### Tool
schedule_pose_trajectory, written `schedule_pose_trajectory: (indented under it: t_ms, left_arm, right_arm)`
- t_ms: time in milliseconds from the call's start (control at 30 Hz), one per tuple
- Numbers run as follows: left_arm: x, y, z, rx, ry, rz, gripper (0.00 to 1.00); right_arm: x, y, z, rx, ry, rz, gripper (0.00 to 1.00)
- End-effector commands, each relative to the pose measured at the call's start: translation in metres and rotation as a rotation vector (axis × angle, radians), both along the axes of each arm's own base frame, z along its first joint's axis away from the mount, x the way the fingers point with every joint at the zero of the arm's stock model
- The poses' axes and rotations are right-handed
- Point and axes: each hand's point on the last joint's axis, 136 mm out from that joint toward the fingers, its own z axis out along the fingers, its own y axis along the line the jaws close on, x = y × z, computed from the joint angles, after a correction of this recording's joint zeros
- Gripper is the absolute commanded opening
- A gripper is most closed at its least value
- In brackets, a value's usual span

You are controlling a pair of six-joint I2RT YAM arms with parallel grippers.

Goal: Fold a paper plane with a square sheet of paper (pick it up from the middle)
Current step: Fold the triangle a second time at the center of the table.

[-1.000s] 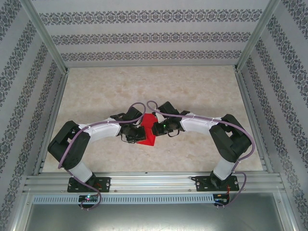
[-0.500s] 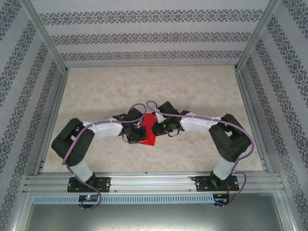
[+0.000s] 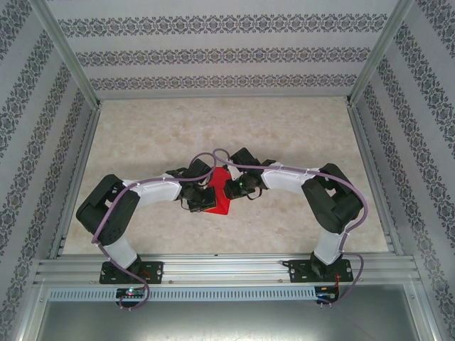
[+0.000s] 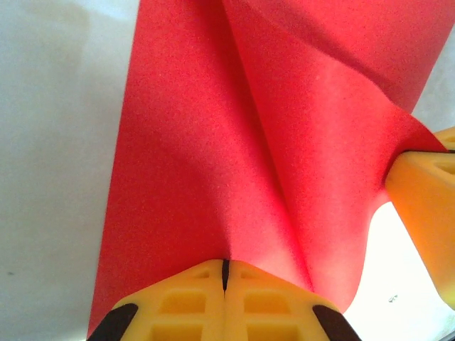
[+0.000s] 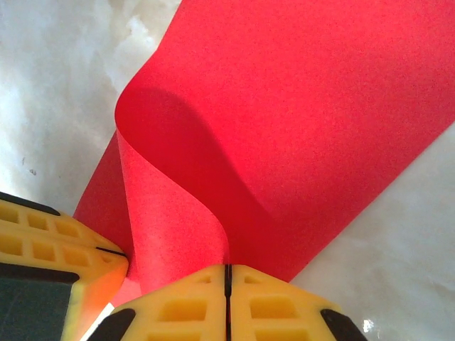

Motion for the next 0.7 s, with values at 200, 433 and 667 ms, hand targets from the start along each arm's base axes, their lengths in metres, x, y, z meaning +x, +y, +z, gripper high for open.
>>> schedule_pose_trajectory:
  t_ms: [200,433,667]
  left_arm:
    - [-0.016,0.015,-0.021,0.103,0.065,-0.014,0.06]
    - [-0.016,0.015,-0.021,0.103,0.067,-0.016,0.06]
    - [-0.016,0.015,-0.021,0.102,0.067,-0.018,0.06]
  right_arm:
    - [0.009,-0.003,-0.004,-0.033,-0.018,0.000,0.10]
    - [0.009,-0.004,-0.009,-0.038,-0.010,-0.005,0.10]
    - [0.008,-0.006,-0.013,-0.050,-0.006,-0.007,0.10]
